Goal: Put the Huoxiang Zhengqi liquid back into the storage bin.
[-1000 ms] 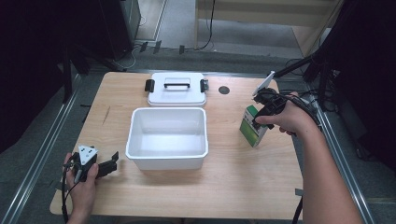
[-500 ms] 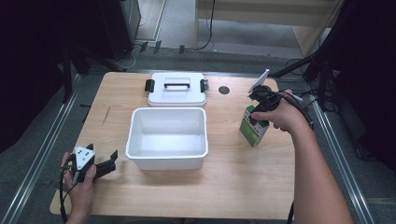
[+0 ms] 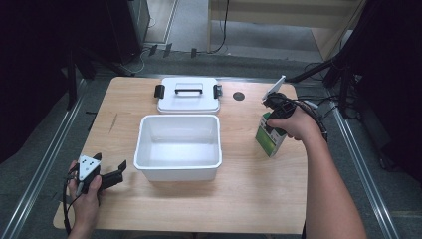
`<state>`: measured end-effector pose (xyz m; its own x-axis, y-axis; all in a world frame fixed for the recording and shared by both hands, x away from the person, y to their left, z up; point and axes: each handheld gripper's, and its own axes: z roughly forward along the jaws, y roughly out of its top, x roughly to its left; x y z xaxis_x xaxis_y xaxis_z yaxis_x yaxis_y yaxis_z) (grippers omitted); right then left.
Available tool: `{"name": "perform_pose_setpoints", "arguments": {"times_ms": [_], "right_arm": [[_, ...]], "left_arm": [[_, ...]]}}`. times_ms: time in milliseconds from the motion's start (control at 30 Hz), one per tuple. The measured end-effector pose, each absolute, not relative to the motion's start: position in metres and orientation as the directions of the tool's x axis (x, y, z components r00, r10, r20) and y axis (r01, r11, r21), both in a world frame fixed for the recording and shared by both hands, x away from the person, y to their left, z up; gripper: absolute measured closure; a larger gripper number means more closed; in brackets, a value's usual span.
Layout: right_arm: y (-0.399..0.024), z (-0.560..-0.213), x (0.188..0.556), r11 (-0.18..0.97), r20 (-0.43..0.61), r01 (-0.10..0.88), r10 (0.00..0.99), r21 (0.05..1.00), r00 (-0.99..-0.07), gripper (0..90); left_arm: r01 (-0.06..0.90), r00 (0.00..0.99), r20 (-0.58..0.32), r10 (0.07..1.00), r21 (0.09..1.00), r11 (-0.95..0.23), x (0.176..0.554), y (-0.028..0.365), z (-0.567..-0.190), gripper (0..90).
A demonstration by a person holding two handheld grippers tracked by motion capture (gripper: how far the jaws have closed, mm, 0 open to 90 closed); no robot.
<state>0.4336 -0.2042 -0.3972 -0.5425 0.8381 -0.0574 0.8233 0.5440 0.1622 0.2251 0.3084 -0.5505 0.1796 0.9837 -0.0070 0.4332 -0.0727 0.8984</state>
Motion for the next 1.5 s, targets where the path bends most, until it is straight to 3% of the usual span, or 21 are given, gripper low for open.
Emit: {"name": "perform_pose_setpoints", "arguments": {"times_ms": [233,367,800,933,1100,1233,1500], "right_arm": [[-0.207,-0.392,0.428,0.579,-0.051,0.802,0.814,0.150,-0.578,64.2],[-0.205,-0.386,0.421,0.648,-0.052,0.746,0.759,0.154,-0.648,64.3],[-0.189,-0.358,0.408,0.761,-0.086,0.635,0.647,0.131,-0.758,64.3],[-0.175,-0.347,0.396,0.895,-0.137,0.428,0.444,0.128,-0.886,64.3],[-0.165,-0.335,0.387,0.942,-0.143,0.305,0.324,0.142,-0.935,64.4],[-0.153,-0.321,0.376,0.982,-0.180,0.134,0.157,0.134,-0.971,64.5],[-0.147,-0.300,0.369,0.988,-0.192,0.045,0.074,0.149,-0.979,64.4]], "left_arm": [[0.433,0.180,0.001,0.984,0.898,-0.081,0.225,0.308,-0.550,9.6],[0.435,0.181,0.001,0.984,0.897,-0.081,0.225,0.308,-0.550,9.7],[0.436,0.178,-0.007,0.984,0.897,-0.073,0.226,0.308,-0.550,9.7],[0.435,0.177,-0.009,0.984,0.897,-0.071,0.226,0.309,-0.550,9.7],[0.437,0.177,-0.009,0.984,0.897,-0.071,0.226,0.309,-0.550,9.7],[0.436,0.176,-0.009,0.984,0.897,-0.070,0.226,0.309,-0.550,9.7],[0.439,0.178,-0.012,0.984,0.896,-0.068,0.226,0.309,-0.550,9.7]]}}
